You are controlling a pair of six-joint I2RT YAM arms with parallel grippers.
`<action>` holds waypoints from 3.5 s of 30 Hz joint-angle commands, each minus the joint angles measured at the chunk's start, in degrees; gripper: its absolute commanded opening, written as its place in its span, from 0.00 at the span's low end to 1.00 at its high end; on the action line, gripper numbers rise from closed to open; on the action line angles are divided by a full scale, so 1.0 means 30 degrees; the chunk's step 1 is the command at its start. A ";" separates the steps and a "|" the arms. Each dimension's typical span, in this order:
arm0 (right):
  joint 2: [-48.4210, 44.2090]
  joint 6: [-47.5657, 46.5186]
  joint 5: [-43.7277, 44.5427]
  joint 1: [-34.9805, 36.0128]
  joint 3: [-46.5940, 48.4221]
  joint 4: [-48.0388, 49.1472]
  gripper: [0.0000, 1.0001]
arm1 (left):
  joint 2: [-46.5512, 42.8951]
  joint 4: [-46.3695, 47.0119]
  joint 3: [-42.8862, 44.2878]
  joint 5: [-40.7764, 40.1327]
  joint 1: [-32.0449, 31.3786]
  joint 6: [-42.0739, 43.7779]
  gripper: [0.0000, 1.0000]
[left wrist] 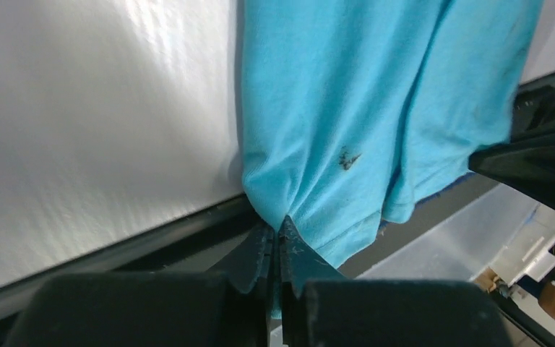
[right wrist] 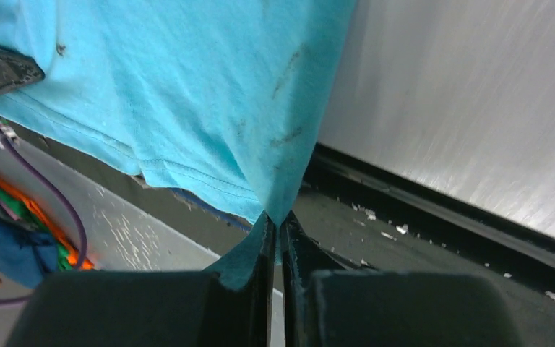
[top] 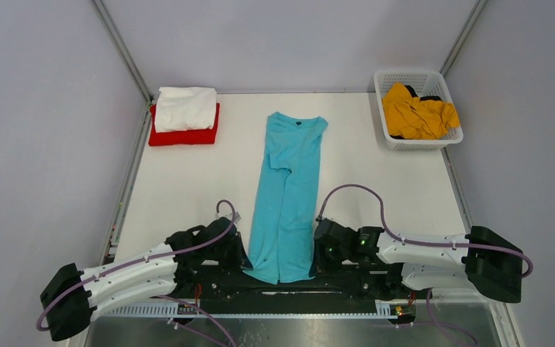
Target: Fold and stack the t-shirts
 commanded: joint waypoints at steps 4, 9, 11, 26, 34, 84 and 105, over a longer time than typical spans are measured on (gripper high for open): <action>-0.0593 -0.0314 -0.1813 0.0750 0.0251 -0.0041 0.08 | -0.0779 0.0593 0.0531 -0.0816 -0.1733 -0.2260 0.00; -0.0677 -0.1153 -0.0395 0.0670 0.1598 -0.0934 0.07 | -0.0267 0.1506 0.1893 -0.1253 -0.1752 -0.1195 0.00; -0.1278 -0.1275 0.0544 0.0373 0.1822 -0.1437 0.05 | 0.0161 0.1387 0.2703 -0.1878 -0.1712 -0.0758 0.00; -0.1907 -0.3062 0.0908 -0.5625 0.3534 -0.0013 0.03 | 0.6677 0.2553 0.8799 -0.2345 0.3556 0.4024 0.00; 0.1758 -0.4930 -0.1311 -0.8621 0.6193 0.0369 0.02 | 1.0830 0.2556 1.1989 -0.1305 0.5960 0.5841 0.00; 0.6727 -0.7969 -0.3722 -1.4997 0.6362 0.5910 1.00 | 1.5552 0.3497 1.4869 0.2117 1.0293 0.7085 0.99; 0.3766 -0.6190 -0.0072 -1.0227 0.1315 0.6806 0.83 | 1.2533 0.7584 0.5927 0.2718 0.9946 0.6092 0.72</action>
